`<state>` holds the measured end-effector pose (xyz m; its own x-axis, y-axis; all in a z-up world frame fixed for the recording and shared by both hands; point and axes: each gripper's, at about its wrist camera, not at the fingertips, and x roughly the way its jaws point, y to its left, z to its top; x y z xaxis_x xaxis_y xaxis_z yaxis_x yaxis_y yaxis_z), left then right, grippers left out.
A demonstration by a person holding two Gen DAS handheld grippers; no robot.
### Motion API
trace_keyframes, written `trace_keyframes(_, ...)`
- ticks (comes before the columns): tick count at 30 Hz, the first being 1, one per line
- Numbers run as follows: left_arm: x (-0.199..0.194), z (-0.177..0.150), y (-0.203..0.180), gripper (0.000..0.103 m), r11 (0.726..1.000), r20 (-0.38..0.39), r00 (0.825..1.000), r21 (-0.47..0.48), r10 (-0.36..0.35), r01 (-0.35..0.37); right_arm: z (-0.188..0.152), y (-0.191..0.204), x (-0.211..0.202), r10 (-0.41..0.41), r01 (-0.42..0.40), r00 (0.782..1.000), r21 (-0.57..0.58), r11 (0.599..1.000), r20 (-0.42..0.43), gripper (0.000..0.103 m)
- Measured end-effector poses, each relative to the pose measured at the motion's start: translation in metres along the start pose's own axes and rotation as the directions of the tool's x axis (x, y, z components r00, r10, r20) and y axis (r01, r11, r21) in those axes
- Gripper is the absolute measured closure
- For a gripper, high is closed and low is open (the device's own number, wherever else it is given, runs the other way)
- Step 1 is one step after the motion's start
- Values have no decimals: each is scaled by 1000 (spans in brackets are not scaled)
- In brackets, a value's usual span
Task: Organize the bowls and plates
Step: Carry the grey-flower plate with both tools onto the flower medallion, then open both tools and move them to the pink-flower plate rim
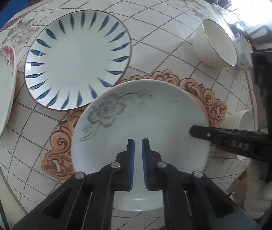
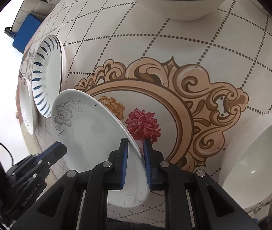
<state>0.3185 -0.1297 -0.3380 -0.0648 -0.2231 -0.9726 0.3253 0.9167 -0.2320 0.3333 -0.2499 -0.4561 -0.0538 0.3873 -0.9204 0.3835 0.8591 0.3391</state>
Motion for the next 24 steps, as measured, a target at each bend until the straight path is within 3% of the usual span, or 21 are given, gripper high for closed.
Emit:
trace_keyframes(3, -1, -2, 2, 97, 1000, 10, 1000, 14, 8, -8, 0, 2, 12, -56, 56, 998, -1, 998, -35, 83)
trace_keyframes(11, 24, -23, 63, 97, 993, -9, 994, -42, 112, -112, 2, -11, -1, -17, 17, 1000, 8, 1000, -11, 87)
trace_keyframes(16, 23, -34, 104, 96, 976, -30, 988, -150, 154, -157, 5, -14, -8, -39, 39, 999, -15, 999, -9, 87)
trace_keyframes(19, 13, -40, 127, 92, 969, -26, 995, -228, 93, -97, 8, -4, -5, -67, 67, 998, -46, 997, -17, 87)
trace_keyframes(21, -4, -48, 145, 90, 948, -24, 986, -271, 166, -166, 10, 7, -4, -105, 103, 994, -72, 992, -24, 87)
trace_keyframes(24, -34, -56, 172, 87, 929, 27, 987, -344, 158, -139, 10, 19, -14, -109, 107, 994, -112, 988, -10, 81)
